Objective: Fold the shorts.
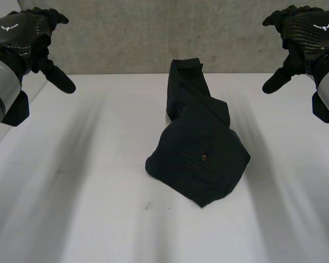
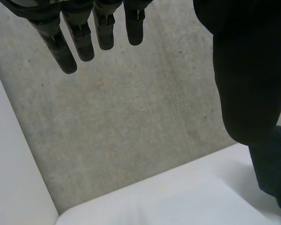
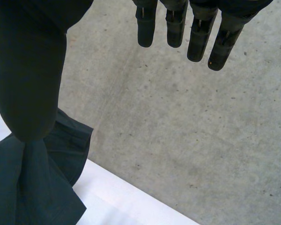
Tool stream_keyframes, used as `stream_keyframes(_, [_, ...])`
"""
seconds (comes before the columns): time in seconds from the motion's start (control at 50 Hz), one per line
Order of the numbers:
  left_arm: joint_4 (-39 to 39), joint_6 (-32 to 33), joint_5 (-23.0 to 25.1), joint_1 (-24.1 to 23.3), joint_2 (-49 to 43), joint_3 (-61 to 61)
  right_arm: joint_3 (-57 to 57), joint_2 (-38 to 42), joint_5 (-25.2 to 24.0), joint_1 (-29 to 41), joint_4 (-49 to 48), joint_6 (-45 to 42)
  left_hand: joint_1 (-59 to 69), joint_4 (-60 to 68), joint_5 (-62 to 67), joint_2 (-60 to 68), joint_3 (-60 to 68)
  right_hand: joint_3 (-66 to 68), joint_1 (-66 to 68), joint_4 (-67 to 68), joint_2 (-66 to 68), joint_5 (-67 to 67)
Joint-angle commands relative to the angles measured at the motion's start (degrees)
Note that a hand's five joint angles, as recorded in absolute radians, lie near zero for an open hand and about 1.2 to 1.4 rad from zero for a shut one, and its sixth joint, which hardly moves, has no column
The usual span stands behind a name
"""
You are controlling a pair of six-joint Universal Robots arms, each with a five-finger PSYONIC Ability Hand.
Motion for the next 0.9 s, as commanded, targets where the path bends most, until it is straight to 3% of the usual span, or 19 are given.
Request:
stream_keyframes(0.02, [-1.08, 0.06, -0.07, -1.31, 0.34, -0.18, 0.15, 0.39, -0.24, 0.14, 0.4, -0.26, -0.77, -1.44, -2.29, -1.16, -1.71, -2.25, -1.72, -3.41, -2.66, -3.63])
stream_keyframes(0.38, [-0.81, 0.23, 0.54, -1.92, 0.43, -1.32, -0.02, 0.48, -1.21, -0.48, 0.58, -0.69, -0.98, -1.66, -2.5, -1.37, -1.93, -2.25, -1.72, -3.41, -2.66, -3.63])
stream_keyframes(0.46, [0.24, 0.23, 0.89, -3.33, -0.45, -3.26, 0.24, 2.05, -3.49, -0.3, 1.98, -8.04, -0.77, -1.44, -2.29, -1.16, -1.71, -2.25, -1.72, -3.41, -2.66, -3.63])
stream_keyframes(0.58, [6.74, -0.03, 1.07, -8.24, -10.37, -5.11, 0.24, 9.26, -4.82, -0.3, 7.08, -25.11, 1.08, 0.41, -0.44, 0.69, 0.14, -2.25, -1.72, -3.41, -2.66, -3.63])
stream_keyframes(0.62, [9.19, 0.06, 1.07, -11.83, -14.4, -4.58, 0.06, 11.19, -4.55, -0.04, 8.39, -29.15, 1.75, 1.08, 0.23, 1.36, 0.81, -2.25, -1.72, -3.41, -2.66, -3.63])
stream_keyframes(0.74, [13.42, 0.14, 1.07, -14.93, -25.66, -0.63, -0.11, 15.06, -4.37, -0.48, 8.23, -26.37, 2.59, 1.92, 1.07, 2.2, 1.65, -2.25, -1.72, -3.41, -2.66, -3.63])
stream_keyframes(0.9, [13.34, 0.32, 0.63, -18.27, -41.05, 11.32, 0.59, 21.57, -4.29, -1.97, 2.88, -21.09, 10.32, 9.65, 8.8, 9.93, 9.38, -2.25, -1.72, -3.41, -2.66, -3.63])
